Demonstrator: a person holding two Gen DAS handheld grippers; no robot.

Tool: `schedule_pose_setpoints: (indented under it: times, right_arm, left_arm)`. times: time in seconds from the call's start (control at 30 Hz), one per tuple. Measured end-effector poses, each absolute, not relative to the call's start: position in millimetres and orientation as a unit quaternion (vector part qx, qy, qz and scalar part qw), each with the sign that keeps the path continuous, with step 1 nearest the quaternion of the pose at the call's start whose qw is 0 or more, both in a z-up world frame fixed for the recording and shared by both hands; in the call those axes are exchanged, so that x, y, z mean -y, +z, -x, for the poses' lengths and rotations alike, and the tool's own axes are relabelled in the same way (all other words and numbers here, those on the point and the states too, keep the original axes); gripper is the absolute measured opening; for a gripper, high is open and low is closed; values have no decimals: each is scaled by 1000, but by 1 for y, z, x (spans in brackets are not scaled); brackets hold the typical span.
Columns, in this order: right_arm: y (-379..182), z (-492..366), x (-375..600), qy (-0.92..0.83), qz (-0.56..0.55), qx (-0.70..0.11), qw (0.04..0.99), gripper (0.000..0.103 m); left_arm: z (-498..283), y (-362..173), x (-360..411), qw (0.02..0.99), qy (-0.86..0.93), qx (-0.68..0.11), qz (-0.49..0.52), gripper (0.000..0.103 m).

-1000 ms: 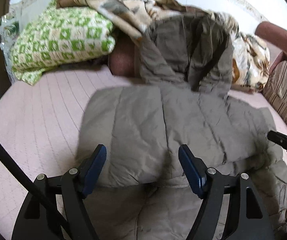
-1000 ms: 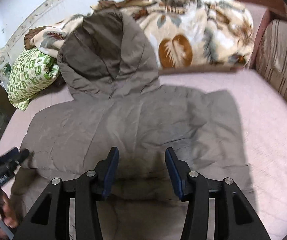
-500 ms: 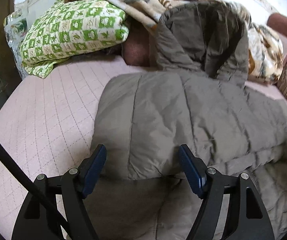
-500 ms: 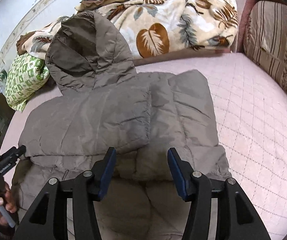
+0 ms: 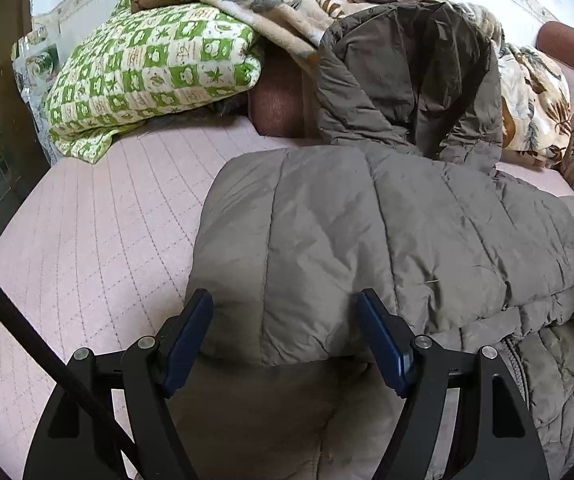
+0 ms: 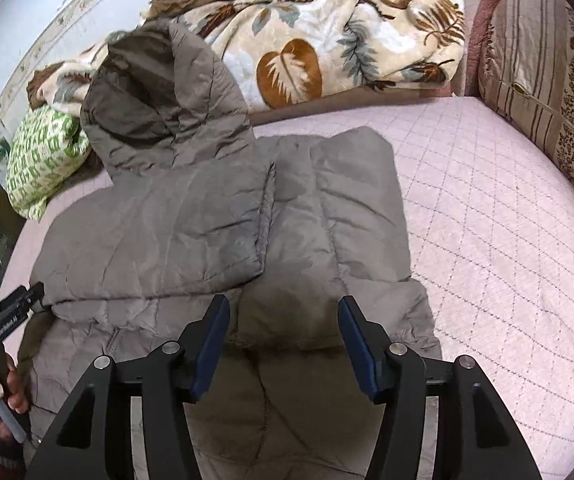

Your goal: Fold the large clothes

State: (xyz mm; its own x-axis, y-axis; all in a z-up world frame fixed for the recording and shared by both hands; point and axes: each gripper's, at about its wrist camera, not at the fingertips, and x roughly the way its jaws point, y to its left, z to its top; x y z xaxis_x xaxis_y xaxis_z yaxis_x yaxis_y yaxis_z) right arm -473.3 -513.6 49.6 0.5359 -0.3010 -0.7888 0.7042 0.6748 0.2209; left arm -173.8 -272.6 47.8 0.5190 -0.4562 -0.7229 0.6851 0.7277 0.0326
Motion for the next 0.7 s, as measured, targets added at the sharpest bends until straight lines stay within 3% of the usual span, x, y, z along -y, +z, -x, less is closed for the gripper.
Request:
schedule_pose_setpoints:
  times: [0.7]
  right_arm:
    - [50,463,505,-297,-247,-383,839,62]
  left_arm:
    - [179,62,267,857,-346,-359,-134,74]
